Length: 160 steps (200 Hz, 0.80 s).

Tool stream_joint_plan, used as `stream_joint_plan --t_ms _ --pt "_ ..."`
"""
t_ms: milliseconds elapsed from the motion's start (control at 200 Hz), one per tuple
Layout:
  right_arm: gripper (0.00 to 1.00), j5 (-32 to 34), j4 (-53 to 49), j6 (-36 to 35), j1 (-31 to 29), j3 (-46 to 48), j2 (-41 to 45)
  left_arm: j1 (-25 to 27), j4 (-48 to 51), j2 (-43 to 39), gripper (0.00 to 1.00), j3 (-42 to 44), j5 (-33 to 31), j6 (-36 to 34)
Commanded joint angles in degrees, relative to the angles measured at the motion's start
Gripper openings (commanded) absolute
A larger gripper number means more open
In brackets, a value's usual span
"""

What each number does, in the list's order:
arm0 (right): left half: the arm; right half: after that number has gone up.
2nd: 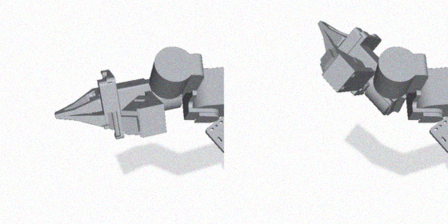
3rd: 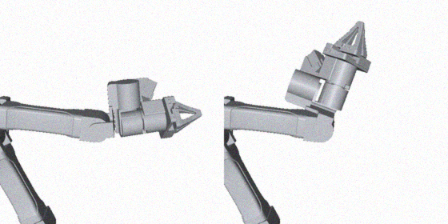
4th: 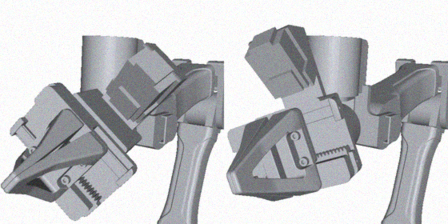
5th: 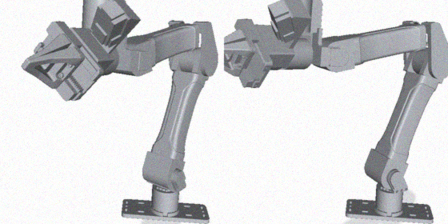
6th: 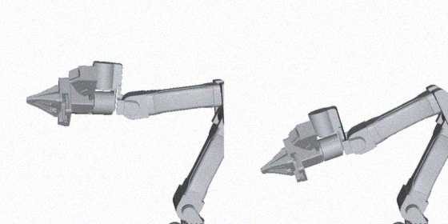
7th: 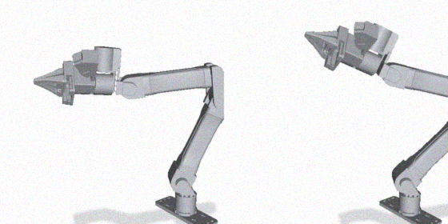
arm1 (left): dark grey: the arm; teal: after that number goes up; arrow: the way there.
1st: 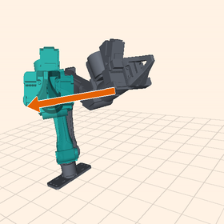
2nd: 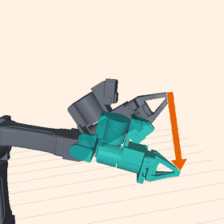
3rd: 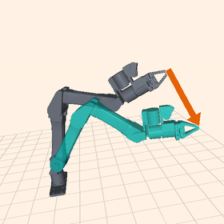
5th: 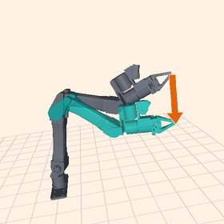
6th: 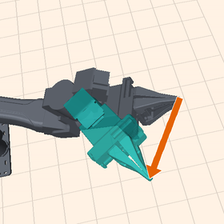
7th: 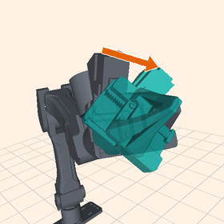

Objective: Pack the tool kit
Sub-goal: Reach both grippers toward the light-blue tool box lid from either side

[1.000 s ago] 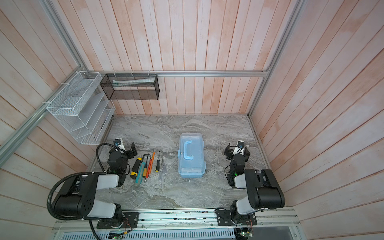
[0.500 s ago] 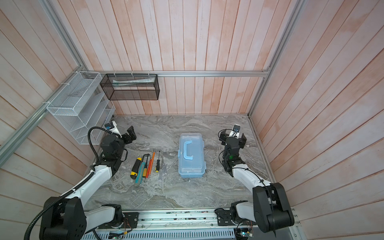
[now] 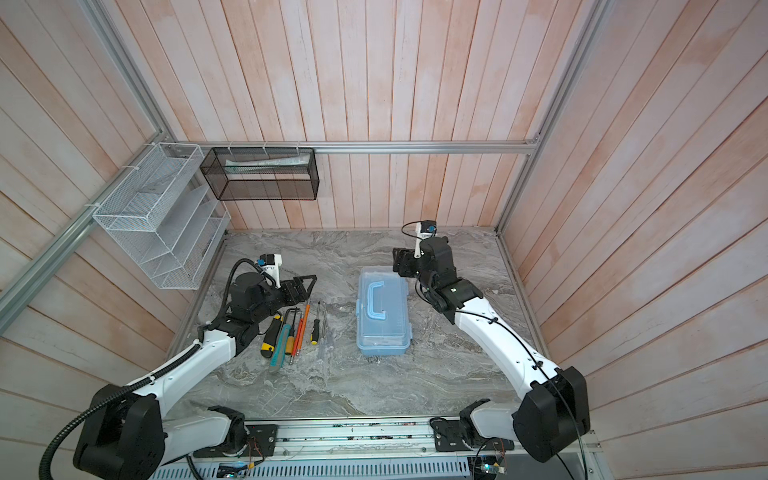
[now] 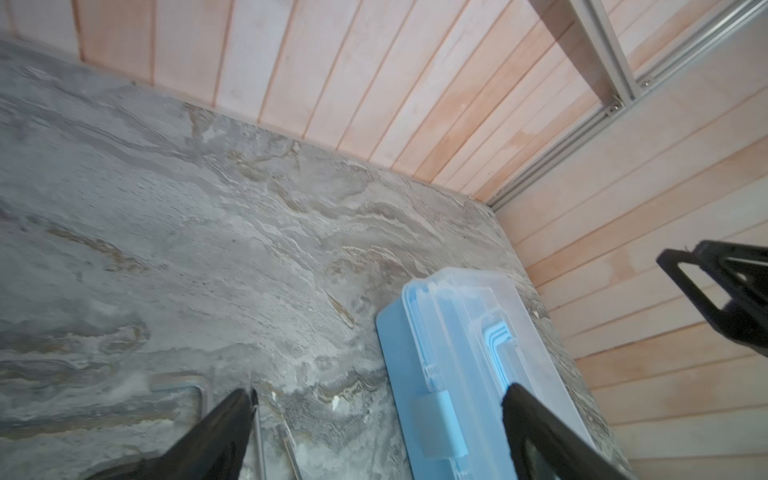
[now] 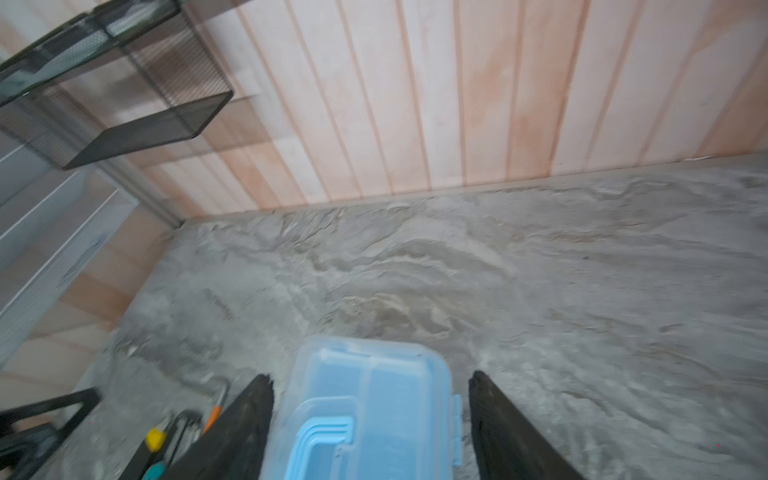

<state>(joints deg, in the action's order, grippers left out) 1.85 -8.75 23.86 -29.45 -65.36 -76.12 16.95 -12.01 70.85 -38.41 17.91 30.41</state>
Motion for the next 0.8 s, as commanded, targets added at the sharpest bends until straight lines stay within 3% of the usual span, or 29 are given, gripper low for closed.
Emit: stream_joint_plan --t_ms 0,345,430,540,795 --pt "0.69 -9.53 -9.2 3.72 -2.62 -3.23 -2.8 1.28 -2.66 2.36 0.94 1.3 6.11 3.36" --pt "0.59 -15.46 -13.68 7.75 -5.97 -3.08 -7.54 6.22 -5.75 8.67 0.91 1.37 11.04 5.27" --pt "0.45 -15.99 -12.89 9.08 -5.97 -0.93 -7.69 6.94 -5.46 10.81 0.89 0.89 11.3 4.84" --pt "0.39 -16.68 -11.74 10.19 -5.85 0.73 -8.03 7.35 -6.53 13.09 0.88 0.88 12.06 5.22" --pt "0.39 -17.38 -12.46 12.42 -5.57 1.35 -10.49 9.75 -7.98 17.25 0.86 -1.33 11.25 5.53"
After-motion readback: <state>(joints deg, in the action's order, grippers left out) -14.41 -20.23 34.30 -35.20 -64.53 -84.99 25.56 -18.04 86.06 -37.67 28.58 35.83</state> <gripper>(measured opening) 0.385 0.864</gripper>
